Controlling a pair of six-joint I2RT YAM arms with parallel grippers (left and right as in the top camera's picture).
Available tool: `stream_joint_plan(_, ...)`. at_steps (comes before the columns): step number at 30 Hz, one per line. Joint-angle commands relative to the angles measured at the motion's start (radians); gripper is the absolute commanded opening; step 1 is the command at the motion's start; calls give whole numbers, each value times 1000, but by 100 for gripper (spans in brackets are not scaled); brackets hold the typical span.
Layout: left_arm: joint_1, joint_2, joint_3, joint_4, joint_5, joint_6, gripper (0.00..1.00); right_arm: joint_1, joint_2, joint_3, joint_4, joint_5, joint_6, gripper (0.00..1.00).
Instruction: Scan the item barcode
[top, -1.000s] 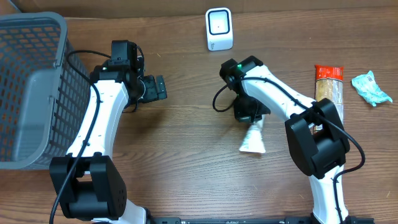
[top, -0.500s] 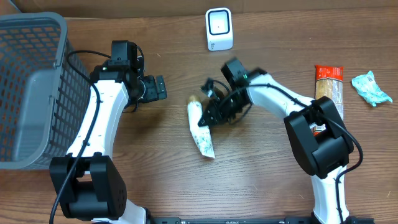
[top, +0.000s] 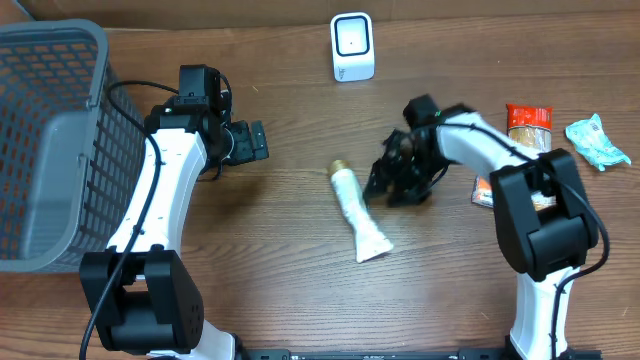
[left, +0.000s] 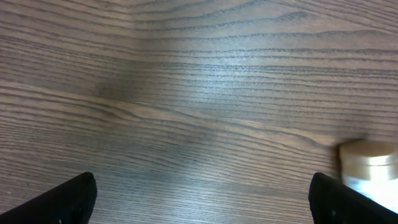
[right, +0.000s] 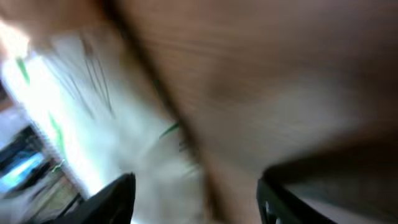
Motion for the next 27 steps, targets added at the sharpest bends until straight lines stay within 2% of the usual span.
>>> stream_joint_plan(1,-3,-9,11,0,-7,19,100,-8,-34,119,-56,266,-60,67)
stream_joint_plan(2,-3,-9,11,0,-6,19,100,-5,-37,153,-76,265,-83,68)
stream_joint_plan(4,-3,-9,11,0,-7,19,100,0,-39,200,-106,262,-109,82)
stream_joint_plan(6,-3,-9,11,0,-7,19,100,1,-39,210,-116,243,-117,90)
stream_joint_plan(10,-3,-9,11,0,-6,19,100,-6,-38,195,-148,58,-257,90)
stream_joint_plan(11,-3,-9,11,0,-6,19,100,-7,-38,186,-171,-13,-329,93)
stream_joint_plan(13,-3,-9,11,0,-6,19,100,-7,-38,164,-185,-44,-371,100)
stream_joint_plan(19,-3,-9,11,0,-7,19,100,3,-38,26,-139,-53,-370,100)
stream_joint_plan(27,-3,-9,11,0,-6,19,100,3,-38,-98,-52,-200,-370,97)
